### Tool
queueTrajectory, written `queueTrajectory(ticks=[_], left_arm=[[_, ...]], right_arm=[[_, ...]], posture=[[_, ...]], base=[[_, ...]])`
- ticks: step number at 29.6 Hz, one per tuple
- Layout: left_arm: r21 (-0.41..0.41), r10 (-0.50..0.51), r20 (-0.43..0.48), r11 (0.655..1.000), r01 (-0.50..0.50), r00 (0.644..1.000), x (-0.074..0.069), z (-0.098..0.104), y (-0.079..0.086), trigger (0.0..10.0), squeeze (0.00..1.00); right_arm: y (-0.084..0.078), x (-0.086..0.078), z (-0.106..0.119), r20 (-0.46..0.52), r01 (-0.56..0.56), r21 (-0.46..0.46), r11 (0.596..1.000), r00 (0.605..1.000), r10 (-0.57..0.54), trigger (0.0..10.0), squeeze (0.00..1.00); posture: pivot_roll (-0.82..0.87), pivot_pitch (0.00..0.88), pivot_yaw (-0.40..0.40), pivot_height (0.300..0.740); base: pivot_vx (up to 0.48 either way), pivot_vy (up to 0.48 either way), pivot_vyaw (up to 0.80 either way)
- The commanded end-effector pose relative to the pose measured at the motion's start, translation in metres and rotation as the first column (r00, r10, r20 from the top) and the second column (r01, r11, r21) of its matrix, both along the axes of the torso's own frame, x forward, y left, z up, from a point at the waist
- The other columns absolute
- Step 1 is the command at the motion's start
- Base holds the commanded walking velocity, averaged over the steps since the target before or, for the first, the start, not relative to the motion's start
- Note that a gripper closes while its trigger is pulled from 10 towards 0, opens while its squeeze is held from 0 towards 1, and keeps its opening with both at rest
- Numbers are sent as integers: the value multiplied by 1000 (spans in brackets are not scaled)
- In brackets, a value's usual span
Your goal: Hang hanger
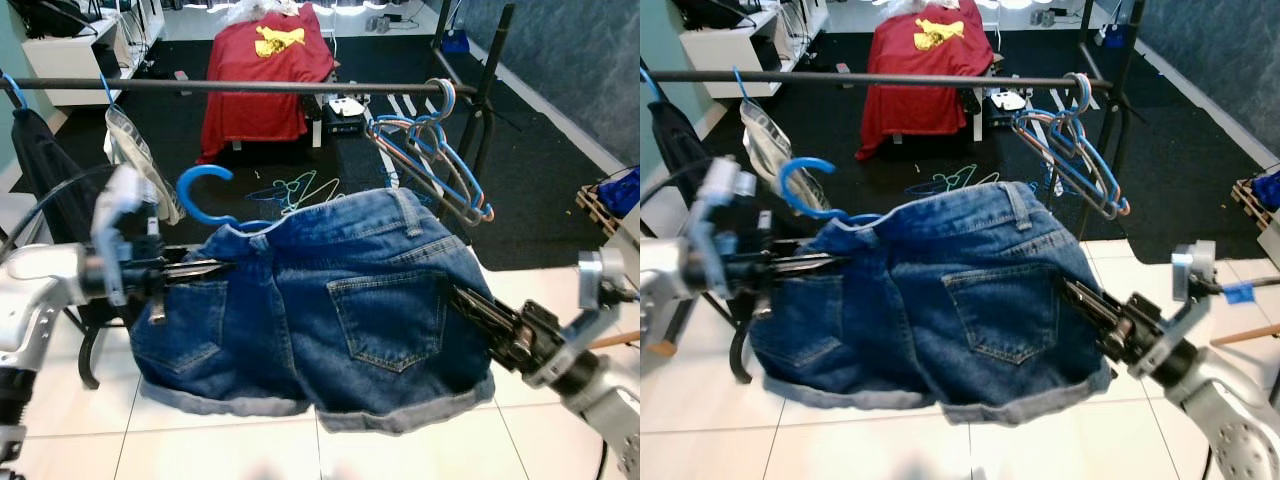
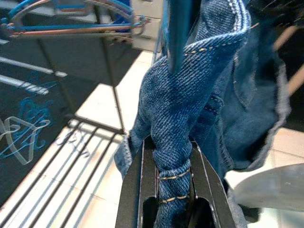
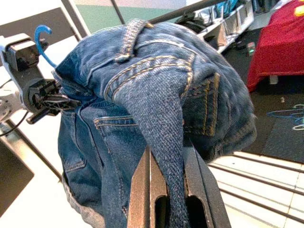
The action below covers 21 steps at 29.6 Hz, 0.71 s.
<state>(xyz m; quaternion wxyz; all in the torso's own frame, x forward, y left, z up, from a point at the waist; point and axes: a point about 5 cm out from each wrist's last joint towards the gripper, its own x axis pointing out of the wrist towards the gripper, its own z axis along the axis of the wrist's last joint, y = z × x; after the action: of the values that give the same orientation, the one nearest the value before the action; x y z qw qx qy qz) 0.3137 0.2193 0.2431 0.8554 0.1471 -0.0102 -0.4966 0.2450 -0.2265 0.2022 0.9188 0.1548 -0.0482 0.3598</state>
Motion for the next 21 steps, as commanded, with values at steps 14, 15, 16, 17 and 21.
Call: queueTrajectory(ticks=[14,15,16,17,21], left_arm=[[-117,509,-159,841,-528,846,40,0,2,10000,0],[-156,493,-155,844,-514,856,41,4,-6,10000,0],[-156,493,-155,844,-514,856,41,4,-6,10000,0],[-179,482,-152,845,-503,863,41,6,-11,10000,0],[-242,424,-125,864,-442,897,39,14,-23,10000,0]], right_arm=[[-15,12,-2,66,253,-120,960,967,-247,0,0],[-10,12,-5,59,230,-152,961,973,-223,0,0],[-10,12,-5,59,230,-152,961,973,-223,0,0],[-7,12,-8,56,217,-173,961,976,-211,0,0],[-3,12,-13,43,200,-207,958,980,-195,0,0]], posture=[[-53,128,8,740],[-53,129,9,740],[-53,129,9,740],[-53,129,9,740],[-54,129,9,740]], base=[[0,0,0],[0,0,0],[0,0,0],[0,0,0],[0,0,0]])
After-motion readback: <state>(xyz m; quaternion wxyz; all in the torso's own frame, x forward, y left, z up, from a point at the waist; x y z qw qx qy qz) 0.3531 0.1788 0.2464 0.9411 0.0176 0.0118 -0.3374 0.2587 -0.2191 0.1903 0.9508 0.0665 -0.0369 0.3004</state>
